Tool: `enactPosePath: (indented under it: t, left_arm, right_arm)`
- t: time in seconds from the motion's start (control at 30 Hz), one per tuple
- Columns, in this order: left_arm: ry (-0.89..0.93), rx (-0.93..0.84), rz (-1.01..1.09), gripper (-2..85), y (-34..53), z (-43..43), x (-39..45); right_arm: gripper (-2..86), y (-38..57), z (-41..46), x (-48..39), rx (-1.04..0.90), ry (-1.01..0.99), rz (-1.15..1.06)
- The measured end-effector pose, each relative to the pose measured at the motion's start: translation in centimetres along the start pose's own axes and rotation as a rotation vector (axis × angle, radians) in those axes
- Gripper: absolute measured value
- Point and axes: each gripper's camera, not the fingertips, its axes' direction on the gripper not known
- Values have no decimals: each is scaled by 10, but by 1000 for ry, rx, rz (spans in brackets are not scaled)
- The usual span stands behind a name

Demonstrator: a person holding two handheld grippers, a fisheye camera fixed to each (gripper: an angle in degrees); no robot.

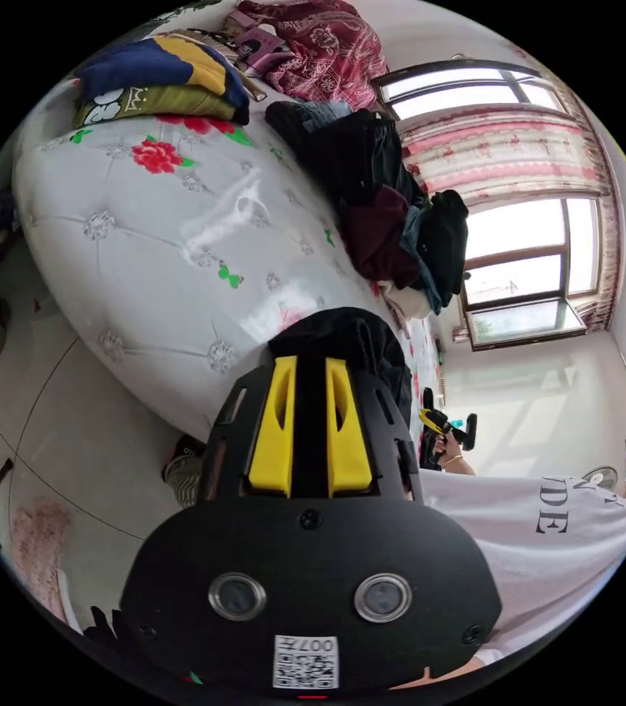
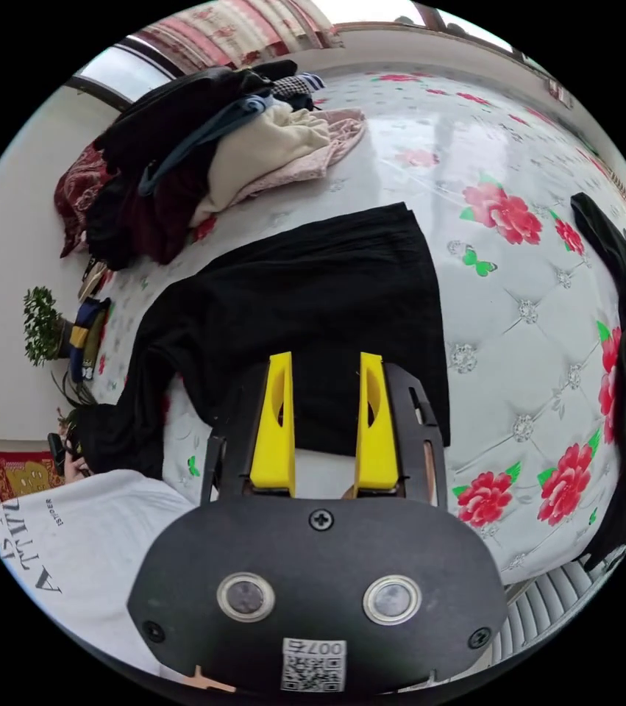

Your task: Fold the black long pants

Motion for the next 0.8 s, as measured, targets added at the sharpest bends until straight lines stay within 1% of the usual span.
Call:
enactPosePath:
  t: [0.17, 0.23, 0.27, 0.33, 0.37, 0.4, 0.43, 0.5, 0.57, 0.7, 0.77, 0.8]
  left_arm:
    - [-114, -104, 116, 143, -37, 26, 42]
    - [-165, -191, 98, 156, -54, 57, 55]
    - [-178, -212, 88, 157, -58, 66, 57]
    - [-250, -283, 48, 135, -66, 95, 61]
    - [-318, -339, 26, 76, -69, 113, 63]
    - [-406, -359, 16, 32, -72, 125, 67]
    - [-424, -343, 61, 5, -76, 129, 78]
    - [-432, -343, 128, -4, -81, 131, 94]
    - [-444, -316, 202, -7, -84, 124, 111]
    - [-312, -132, 260, -9, -93, 70, 145]
    - [-242, -81, 278, -9, -97, 48, 154]
    - [-207, -65, 288, -9, -99, 38, 159]
  right_arm:
    - [80, -48, 26, 7, -45, 72, 28]
    - [65, -55, 43, 7, -102, 70, 34]
    - [52, -51, 38, 3, -29, 163, 54]
    - [33, -42, 37, -2, 38, 232, 63]
    - [21, -36, 35, -3, 53, 234, 62]
    - [14, -34, 32, -1, 50, 226, 63]
    - [9, -31, 26, 4, 31, 182, 78]
    - [3, -21, 8, 15, 41, 124, 125]
    - [0, 9, -32, 23, 183, 68, 156]
    - [-2, 69, -107, 31, 385, 15, 214]
    - [-2, 110, -159, 31, 503, 25, 218]
    - [-3, 119, -170, 30, 521, 39, 217]
